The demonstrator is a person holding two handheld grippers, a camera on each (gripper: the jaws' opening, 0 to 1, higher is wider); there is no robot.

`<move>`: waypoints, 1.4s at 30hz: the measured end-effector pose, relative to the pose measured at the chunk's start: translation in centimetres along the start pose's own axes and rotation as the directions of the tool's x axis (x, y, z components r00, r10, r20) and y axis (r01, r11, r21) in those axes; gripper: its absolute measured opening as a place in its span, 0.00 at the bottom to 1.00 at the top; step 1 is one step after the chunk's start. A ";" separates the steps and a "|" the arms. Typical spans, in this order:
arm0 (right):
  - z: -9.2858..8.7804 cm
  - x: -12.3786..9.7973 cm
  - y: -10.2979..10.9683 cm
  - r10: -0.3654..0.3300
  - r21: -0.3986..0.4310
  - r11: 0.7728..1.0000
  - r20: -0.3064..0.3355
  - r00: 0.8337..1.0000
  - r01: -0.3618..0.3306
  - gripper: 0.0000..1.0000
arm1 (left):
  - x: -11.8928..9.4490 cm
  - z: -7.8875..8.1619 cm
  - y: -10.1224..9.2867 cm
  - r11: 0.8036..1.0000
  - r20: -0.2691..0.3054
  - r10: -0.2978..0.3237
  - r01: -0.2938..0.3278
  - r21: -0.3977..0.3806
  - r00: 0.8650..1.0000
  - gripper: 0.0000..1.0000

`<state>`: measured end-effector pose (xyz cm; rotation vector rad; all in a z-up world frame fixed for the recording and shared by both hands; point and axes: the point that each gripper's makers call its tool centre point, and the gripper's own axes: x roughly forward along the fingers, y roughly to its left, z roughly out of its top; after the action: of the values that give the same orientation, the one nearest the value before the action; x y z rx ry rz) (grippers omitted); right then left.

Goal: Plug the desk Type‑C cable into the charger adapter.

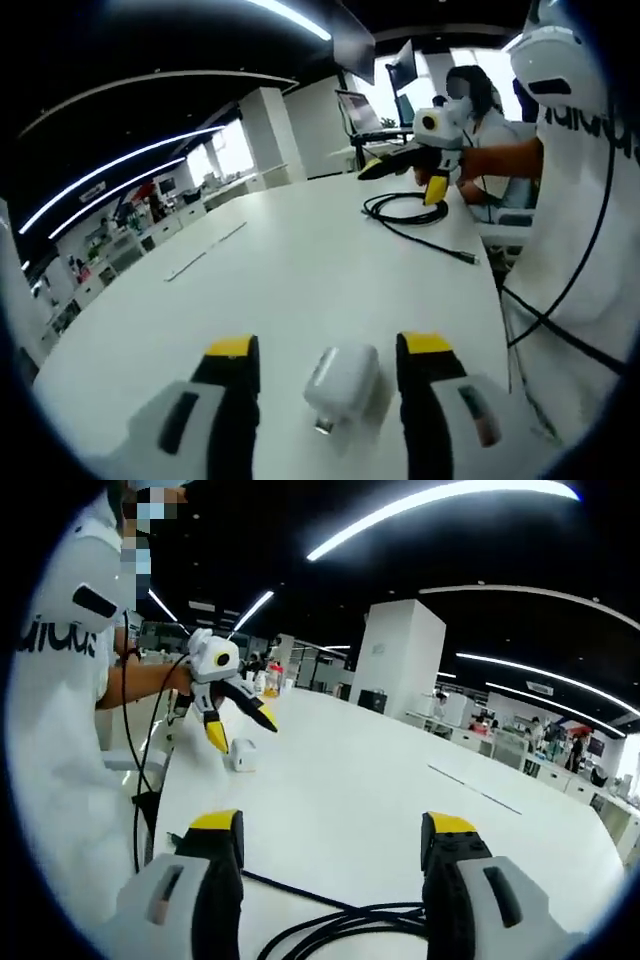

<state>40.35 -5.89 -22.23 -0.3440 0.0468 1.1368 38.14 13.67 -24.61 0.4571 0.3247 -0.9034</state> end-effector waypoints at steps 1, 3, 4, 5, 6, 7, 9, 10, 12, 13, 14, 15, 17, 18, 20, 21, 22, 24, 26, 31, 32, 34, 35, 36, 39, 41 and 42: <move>0.0 0.1 0.1 0.008 -0.005 1.000 -0.003 1.000 -0.008 0.72 | 0.0 0.0 0.0 1.000 -0.006 -0.006 0.006 0.002 1.000 0.53; 0.0 0.2 0.6 0.039 -0.015 0.999 -0.017 0.999 -0.039 0.69 | 0.1 -0.3 -0.2 0.999 -0.032 -0.039 0.040 0.022 0.999 0.52; 0.0 0.3 0.8 0.054 -0.022 0.998 -0.024 0.998 -0.054 0.67 | 0.1 -0.4 -0.3 0.998 -0.049 -0.053 0.055 0.033 0.997 0.51; -0.1 0.4 1.2 0.078 -0.031 0.996 -0.036 0.996 -0.079 0.65 | 0.1 -0.5 -0.4 0.997 -0.063 -0.066 0.068 0.038 0.996 0.49; -0.1 0.4 1.4 0.096 -0.040 0.994 -0.048 0.994 -0.098 0.60 | 0.2 -0.5 -0.5 0.996 -0.069 -0.075 0.078 0.040 0.995 0.48; -0.2 0.4 2.0 0.130 -0.058 0.989 -0.068 0.989 -0.134 0.57 | 0.3 -0.6 -0.7 0.994 -0.077 -0.092 0.096 0.047 0.993 0.47; -0.3 0.4 2.7 0.180 -0.049 0.981 -0.100 0.979 -0.186 0.49 | 0.4 -0.9 -1.0 0.988 -0.110 -0.128 0.136 0.068 0.986 0.46; -0.3 0.3 2.8 0.195 -0.045 0.979 -0.108 0.975 -0.200 0.47 | 0.5 -1.2 -1.1 0.983 -0.138 -0.143 0.156 0.092 0.980 0.46; -0.1 0.3 3.3 0.235 -0.044 0.969 -0.121 0.964 -0.241 0.41 | 0.7 -1.2 -1.3 0.979 -0.154 -0.163 0.179 0.098 0.975 0.44; 0.0 0.3 3.4 0.247 -0.046 0.966 -0.125 0.961 -0.254 0.39 | 0.8 -1.3 -1.5 0.975 -0.164 -0.181 0.199 0.096 0.970 0.44; 0.0 0.2 3.8 0.278 -0.051 0.957 -0.142 0.950 -0.287 0.36 | 0.8 -1.2 -1.5 0.973 -0.167 -0.189 0.207 0.099 0.968 0.42; -0.1 0.2 4.0 0.290 -0.049 0.952 -0.152 0.945 -0.301 0.34 | 0.8 -1.3 -1.5 0.972 -0.173 -0.193 0.212 0.102 0.966 0.41; -0.6 0.2 4.3 0.312 -0.063 0.942 -0.188 0.931 -0.329 0.34 | 0.8 -1.4 -1.7 0.967 -0.194 -0.211 0.234 0.104 0.958 0.39; -0.8 0.2 4.6 0.330 -0.069 0.934 -0.204 0.922 -0.350 0.34 | 0.8 -1.5 -1.7 0.965 -0.199 -0.217 0.241 0.104 0.956 0.38; -1.2 0.3 4.9 0.343 -0.071 0.928 -0.226 0.912 -0.367 0.33 | 0.8 -1.6 -1.8 0.962 -0.207 -0.225 0.251 0.105 0.952 0.37; -1.3 0.3 5.1 0.353 -0.072 0.923 -0.232 0.906 -0.378 0.33 | 0.8 -1.7 -1.8 0.961 -0.212 -0.228 0.254 0.105 0.950 0.37; -1.4 0.3 5.4 0.366 -0.072 0.917 -0.240 0.899 -0.392 0.32 | 0.8 -1.8 -1.7 0.960 -0.221 -0.233 0.260 0.104 0.947 0.37; -1.6 0.3 5.9 0.391 -0.080 0.903 -0.261 0.883 -0.423 0.30 | 0.8 -2.1 -1.8 0.957 -0.237 -0.244 0.273 0.101 0.940 0.35; -1.6 0.3 6.3 0.413 -0.083 0.890 -0.274 0.869 -0.449 0.28 | 0.7 -2.2 -1.8 0.953 -0.246 -0.257 0.287 0.095 0.935 0.32; -1.6 0.2 7.5 0.489 -0.084 0.841 -0.304 0.818 -0.534 0.25 | 0.6 -2.4 -1.8 0.947 -0.269 -0.275 0.309 0.090 0.923 0.30; -1.6 0.3 7.6 0.497 -0.090 0.832 -0.315 0.808 -0.547 0.24 | 0.6 -2.3 -1.8 0.945 -0.271 -0.282 0.315 0.087 0.920 0.29; -1.9 0.3 7.9 0.522 -0.098 0.806 -0.345 0.780 -0.583 0.24 | 0.7 -2.4 -1.9 0.940 -0.280 -0.298 0.332 0.080 0.913 0.28; -2.0 0.3 8.1 0.531 -0.101 0.795 -0.360 0.767 -0.598 0.24 | 0.7 -2.4 -1.9 0.938 -0.285 -0.302 0.336 0.080 0.910 0.28; -2.2 0.2 8.3 0.544 -0.106 0.777 -0.380 0.748 -0.620 0.23 | 0.8 -2.5 -1.8 0.937 -0.290 -0.306 0.341 0.079 0.907 0.27; -2.3 0.4 8.5 0.558 -0.113 0.759 -0.394 0.730 -0.641 0.23 | 0.8 -2.6 -1.8 0.934 -0.300 -0.314 0.350 0.075 0.901 0.25; -2.3 0.3 8.8 0.576 -0.114 0.738 -0.407 0.709 -0.665 0.23 | 0.8 -2.6 -1.7 0.932 -0.305 -0.318 0.355 0.075 0.898 0.25; -2.4 0.3 8.9 0.578 -0.115 0.733 -0.415 0.703 -0.670 0.22 | 0.8 -2.6 -1.7 0.931 -0.306 -0.323 0.360 0.070 0.895 0.25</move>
<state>32.89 -2.98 -26.76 -0.8137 0.3651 1.7666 37.03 13.57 -27.61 0.6648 0.6353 -1.2079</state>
